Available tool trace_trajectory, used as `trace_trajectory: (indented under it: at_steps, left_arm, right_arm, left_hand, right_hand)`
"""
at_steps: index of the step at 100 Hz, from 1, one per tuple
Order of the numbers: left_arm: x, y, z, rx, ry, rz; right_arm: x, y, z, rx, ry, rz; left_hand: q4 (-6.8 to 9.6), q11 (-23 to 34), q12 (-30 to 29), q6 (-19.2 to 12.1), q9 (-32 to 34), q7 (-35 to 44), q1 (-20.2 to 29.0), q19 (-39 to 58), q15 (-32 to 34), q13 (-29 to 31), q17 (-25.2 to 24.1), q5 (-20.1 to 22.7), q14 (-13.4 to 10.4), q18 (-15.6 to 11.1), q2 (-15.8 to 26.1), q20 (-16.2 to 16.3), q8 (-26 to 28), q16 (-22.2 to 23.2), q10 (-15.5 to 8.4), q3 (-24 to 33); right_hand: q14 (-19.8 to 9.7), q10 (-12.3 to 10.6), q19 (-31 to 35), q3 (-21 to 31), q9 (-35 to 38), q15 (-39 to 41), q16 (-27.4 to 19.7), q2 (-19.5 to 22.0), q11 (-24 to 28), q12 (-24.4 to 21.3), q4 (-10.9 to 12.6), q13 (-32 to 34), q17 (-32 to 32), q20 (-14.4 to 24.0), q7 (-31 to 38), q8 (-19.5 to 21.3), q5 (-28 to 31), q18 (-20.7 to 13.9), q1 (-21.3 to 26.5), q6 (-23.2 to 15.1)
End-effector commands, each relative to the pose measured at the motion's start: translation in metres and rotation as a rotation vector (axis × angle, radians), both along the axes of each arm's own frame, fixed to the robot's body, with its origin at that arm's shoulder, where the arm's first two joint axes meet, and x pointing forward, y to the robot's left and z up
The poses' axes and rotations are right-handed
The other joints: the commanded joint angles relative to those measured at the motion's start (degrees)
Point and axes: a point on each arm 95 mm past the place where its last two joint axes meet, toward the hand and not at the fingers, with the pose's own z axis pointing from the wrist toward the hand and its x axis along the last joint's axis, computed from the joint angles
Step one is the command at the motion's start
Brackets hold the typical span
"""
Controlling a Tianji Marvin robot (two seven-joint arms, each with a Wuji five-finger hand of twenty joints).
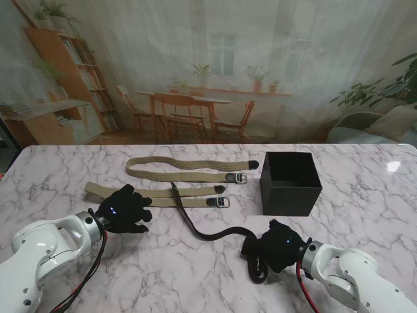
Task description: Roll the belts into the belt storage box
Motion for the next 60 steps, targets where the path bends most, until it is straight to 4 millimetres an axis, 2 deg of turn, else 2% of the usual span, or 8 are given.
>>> trace_trajectory:
  at_steps: [1,10,17,26,32,45,51,60]
  left_arm:
    - [-0.0006,0.0006,-0.0022,0.011,0.012,0.006]
    - [-0.0008,0.0007,-0.0026,0.010,0.012,0.007]
    - [-0.0009,0.0007,-0.0028,0.011,0.012,0.008]
    - [-0.0009,0.0007,-0.0029,0.010,0.012,0.008]
    - [-0.0008,0.0007,-0.0029,0.009,0.012,0.008]
    - [-0.0009,0.0010,-0.0031,0.009,0.011,0.009]
    - [-0.0010,0.0011,-0.0032,0.009,0.011,0.009]
    - [-0.0012,0.0013,-0.0033,0.009,0.011,0.010]
  right_arm:
    - [-0.0078,-0.0070,-0.0177,-0.047,0.048,-0.017]
    - [-0.0081,-0.0066,-0.0185,-0.042,0.044,-0.023]
    - [-0.0087,-0.0062,-0.0189,-0.038,0.041,-0.028]
    - [-0.0090,-0.0055,-0.0198,-0.033,0.030,-0.034]
    - [-0.0091,-0.0048,-0.0205,-0.023,0.027,-0.037]
    - [-0.0090,-0.0035,-0.0219,-0.010,0.032,-0.045]
    - [-0.0090,-0.0023,-0.0231,0.008,0.039,-0.051]
    - [-0.0089,-0.0003,-0.0241,0.039,0.049,-0.058]
  left_hand:
    - [-0.12,-0.77,0.11,0.99,0.48,-0.02,0.27,-1.27,-0.10,0.90,-0.79,0.35,1.21,2.57,1.46,0.24,0.45,0.32,-0.02,-0.55]
    - [-0.13,-0.77,0.11,1.06,0.49,-0.04,0.17,-1.25,-0.10,0.89,-0.77,0.37,1.22,2.55,1.52,0.25,0.43,0.31,0.08,-0.59]
    - [-0.12,-0.79,0.10,0.94,0.45,-0.07,0.19,-1.25,-0.11,0.88,-0.78,0.30,1.13,2.57,1.47,0.25,0.42,0.31,-0.01,-0.58]
    - [-0.12,-0.79,0.10,0.96,0.44,-0.08,0.16,-1.25,-0.10,0.90,-0.79,0.30,1.20,2.61,1.46,0.26,0.41,0.31,0.02,-0.58]
    - [-0.13,-0.79,0.09,0.99,0.42,-0.08,0.10,-1.26,-0.12,0.86,-0.79,0.31,1.17,2.52,1.50,0.25,0.41,0.31,0.02,-0.59]
    - [-0.13,-0.80,0.09,1.02,0.38,-0.08,0.10,-1.26,-0.09,0.89,-0.77,0.31,1.18,2.55,1.50,0.25,0.41,0.32,0.03,-0.58]
    - [-0.13,-0.81,0.09,1.00,0.34,-0.09,0.09,-1.28,-0.12,0.82,-0.80,0.31,1.17,2.49,1.52,0.25,0.41,0.31,0.01,-0.58]
    - [-0.13,-0.82,0.08,0.97,0.31,-0.09,0.13,-1.29,-0.09,0.86,-0.80,0.30,1.21,2.56,1.50,0.25,0.41,0.32,0.07,-0.56]
  right_hand:
    - [1.16,5.33,0.96,-4.37,-1.24,1.91,1.82,1.89,-6.82,-1.33,-2.51,1.82,-0.28,0.56,4.04,0.73,4.75,0.50,1.01,-6.58]
    - [3.37,6.50,0.84,-10.92,-1.05,3.58,4.10,2.79,-6.39,0.31,-4.10,2.89,-0.43,0.82,5.44,1.75,9.43,2.13,-0.37,-8.37]
    - [4.28,7.11,0.50,-14.80,-1.63,3.98,5.90,1.04,-6.74,1.34,-9.91,3.29,-0.27,1.35,10.57,-2.59,11.26,3.83,0.93,-9.36]
    - [5.14,7.85,0.42,-17.90,-4.23,4.11,6.50,-0.01,-7.05,1.58,-12.71,3.02,0.05,1.78,18.77,-2.98,12.55,5.92,2.40,-11.09]
    - [5.52,8.61,0.38,-19.08,-8.40,4.00,6.72,0.17,-7.59,1.57,-13.01,2.05,0.19,1.95,22.74,-2.57,13.84,7.43,2.60,-11.57]
    - [6.27,11.05,0.43,-19.83,-22.30,3.16,6.54,0.23,-6.57,0.97,-13.03,-3.58,0.40,2.27,24.32,0.90,16.04,9.30,1.75,-11.52]
    - [7.04,13.50,0.23,-19.75,-26.42,2.30,5.58,0.14,-5.45,-0.10,-13.05,-6.57,0.37,2.22,24.76,1.80,16.58,9.96,1.50,-10.84]
    - [8.43,16.52,-0.20,-18.89,-29.21,1.72,3.55,-0.12,-5.53,-1.89,-13.18,-8.41,0.63,1.78,25.75,-0.47,18.71,10.88,1.87,-9.50]
